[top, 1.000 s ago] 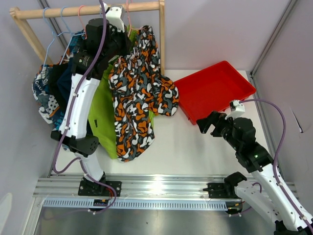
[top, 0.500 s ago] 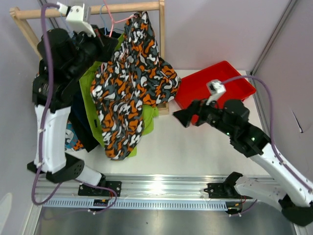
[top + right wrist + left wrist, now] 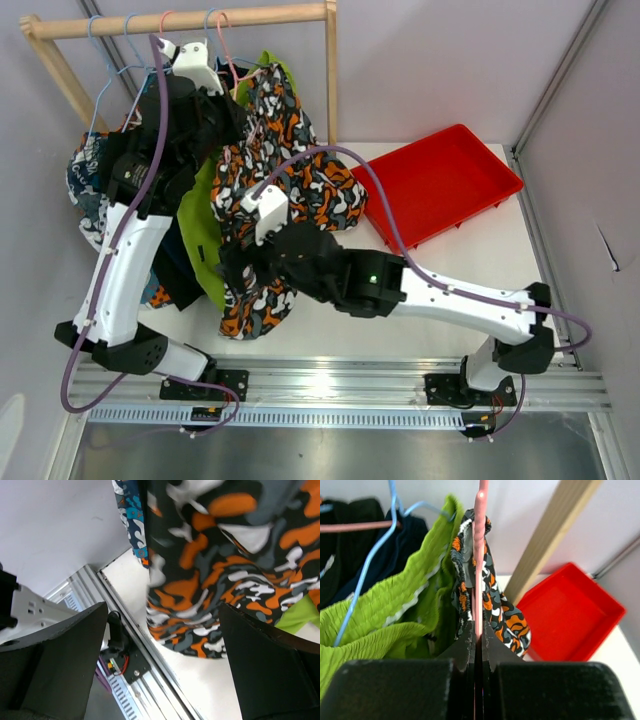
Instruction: Remove the shorts from the hanger
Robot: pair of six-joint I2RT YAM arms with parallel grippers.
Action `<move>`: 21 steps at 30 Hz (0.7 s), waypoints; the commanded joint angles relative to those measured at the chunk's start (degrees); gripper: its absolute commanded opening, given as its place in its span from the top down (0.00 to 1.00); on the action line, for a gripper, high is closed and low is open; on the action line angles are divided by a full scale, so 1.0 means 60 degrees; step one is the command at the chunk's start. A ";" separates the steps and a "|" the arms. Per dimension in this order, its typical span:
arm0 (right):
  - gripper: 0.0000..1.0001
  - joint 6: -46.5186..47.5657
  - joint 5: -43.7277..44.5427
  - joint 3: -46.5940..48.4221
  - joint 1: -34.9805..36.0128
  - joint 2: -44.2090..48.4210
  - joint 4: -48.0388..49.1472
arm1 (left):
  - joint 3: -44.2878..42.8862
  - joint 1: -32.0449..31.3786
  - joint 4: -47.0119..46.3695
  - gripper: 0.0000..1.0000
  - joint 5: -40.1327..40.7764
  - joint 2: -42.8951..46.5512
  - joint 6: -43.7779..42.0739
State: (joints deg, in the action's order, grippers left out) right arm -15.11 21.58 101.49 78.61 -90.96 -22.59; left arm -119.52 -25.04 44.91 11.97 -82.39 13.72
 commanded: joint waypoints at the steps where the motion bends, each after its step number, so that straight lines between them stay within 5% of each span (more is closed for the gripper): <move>1: 0.01 0.0000 0.0957 0.1202 0.0243 -0.0512 0.0483 | 0.0291 -0.0075 -0.0848 1.00 0.0688 0.0416 0.0364; 8: 0.01 -0.0074 0.1748 0.1732 0.0287 -0.1992 0.1449 | 0.0674 -0.0061 -0.0893 1.00 0.0174 0.0914 0.0468; 11: 0.10 -0.0059 0.2538 0.1601 0.0243 -0.2359 0.1860 | 0.0789 -0.0061 -0.0731 1.00 0.0042 0.1192 0.0395; 13: 0.29 -0.0176 0.3006 0.1396 0.0200 -0.2491 0.1948 | 0.0775 -0.0075 -0.0644 1.00 -0.0002 0.1426 0.0264; 14: 0.72 -0.0263 0.3125 0.1294 0.0199 -0.2463 0.2035 | 0.0761 -0.0061 -0.0600 1.00 -0.0002 0.1470 0.0205; 15: 0.95 -0.0293 0.3155 0.1032 0.0214 -0.2419 0.2065 | 0.0775 -0.0061 -0.0585 1.00 -0.0002 0.1529 0.0146; 21: 1.00 -0.0002 0.2922 -0.0390 0.1135 -0.1365 0.2432 | 0.0761 0.0261 -0.0511 1.00 -0.0031 0.1442 -0.0162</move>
State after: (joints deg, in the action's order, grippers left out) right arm -15.99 37.45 101.67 81.71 -103.98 -10.22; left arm -114.21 -24.73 44.38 12.82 -73.78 14.44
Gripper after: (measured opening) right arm 0.020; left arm 0.036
